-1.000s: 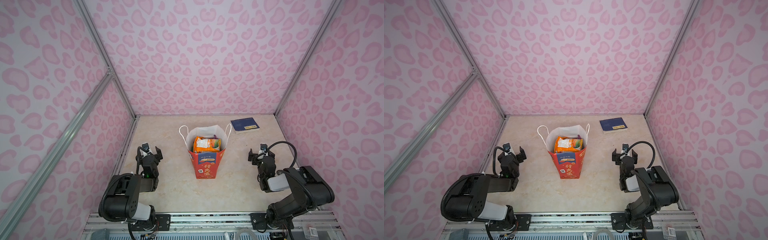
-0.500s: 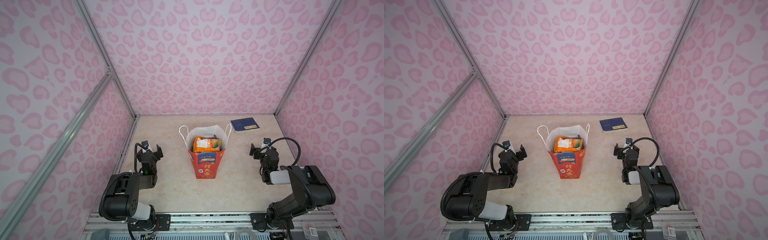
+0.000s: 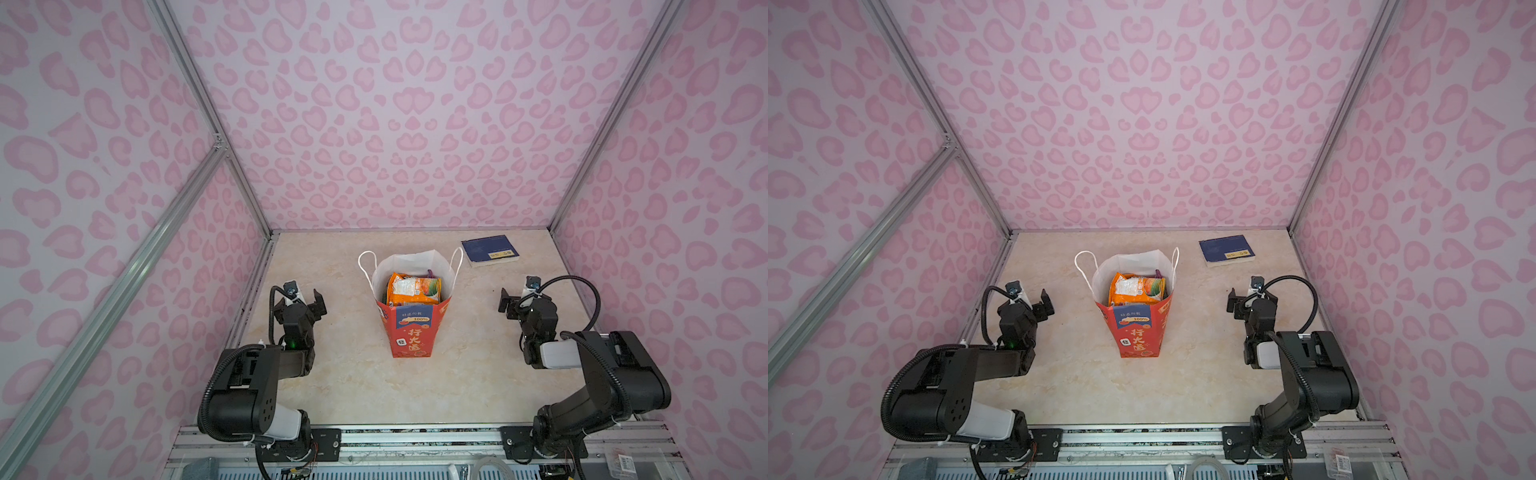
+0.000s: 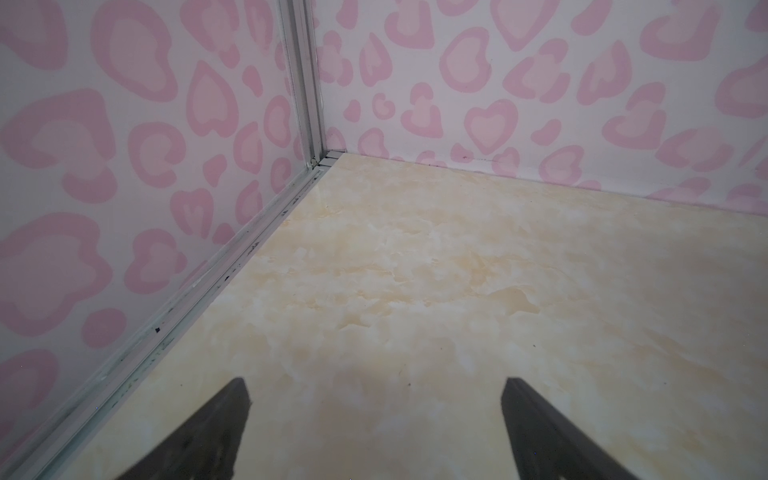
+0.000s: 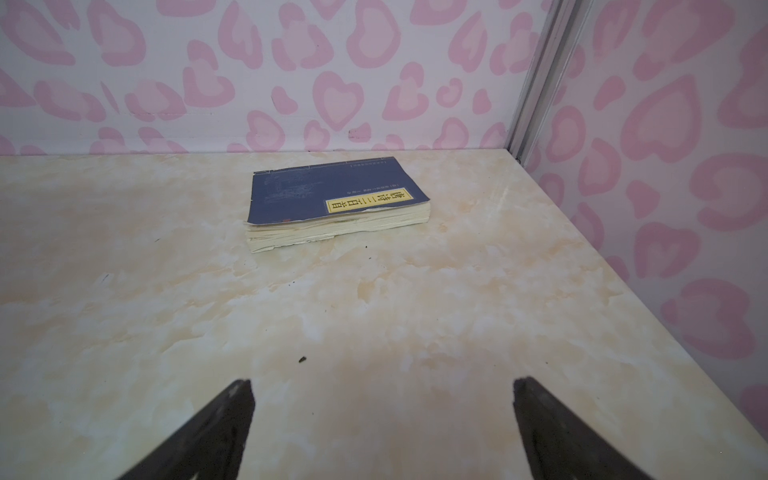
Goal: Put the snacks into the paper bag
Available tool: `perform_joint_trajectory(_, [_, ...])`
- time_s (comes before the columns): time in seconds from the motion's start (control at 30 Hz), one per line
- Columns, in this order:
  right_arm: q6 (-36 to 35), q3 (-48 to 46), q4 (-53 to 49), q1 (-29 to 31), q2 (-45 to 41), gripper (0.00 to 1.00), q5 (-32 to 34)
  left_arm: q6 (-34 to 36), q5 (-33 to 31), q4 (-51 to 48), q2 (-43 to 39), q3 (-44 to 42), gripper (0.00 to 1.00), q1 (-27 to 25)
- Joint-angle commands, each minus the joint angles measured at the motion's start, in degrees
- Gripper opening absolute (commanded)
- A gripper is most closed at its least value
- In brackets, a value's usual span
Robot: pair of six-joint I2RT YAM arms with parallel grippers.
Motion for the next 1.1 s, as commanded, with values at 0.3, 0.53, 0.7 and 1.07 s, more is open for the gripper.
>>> perform_joint_trajectory(0.3, [0.29,-0.10,0.94,0.20,0.07,1.00,0.21,-0.05,-0.08,0.99,-0.09,0.41,0.97,-0.04])
perform_joint_trajectory(0.53, [0.23,-0.11,0.95,0.33,0.13,1.00,0.35,-0.10,-0.01,0.96,-0.04,0.41,0.97,-0.03])
perform_joint_trajectory(0.7, [0.23,-0.10,1.00,0.36,0.07,1.00,0.41,-0.10,-0.03,0.91,-0.06,0.41,0.97,-0.04])
perform_joint_trajectory(1.07, [0.24,0.07,0.59,0.38,0.07,1.00,0.41,-0.23,1.24,0.26,0.06,0.79,0.97,0.42])
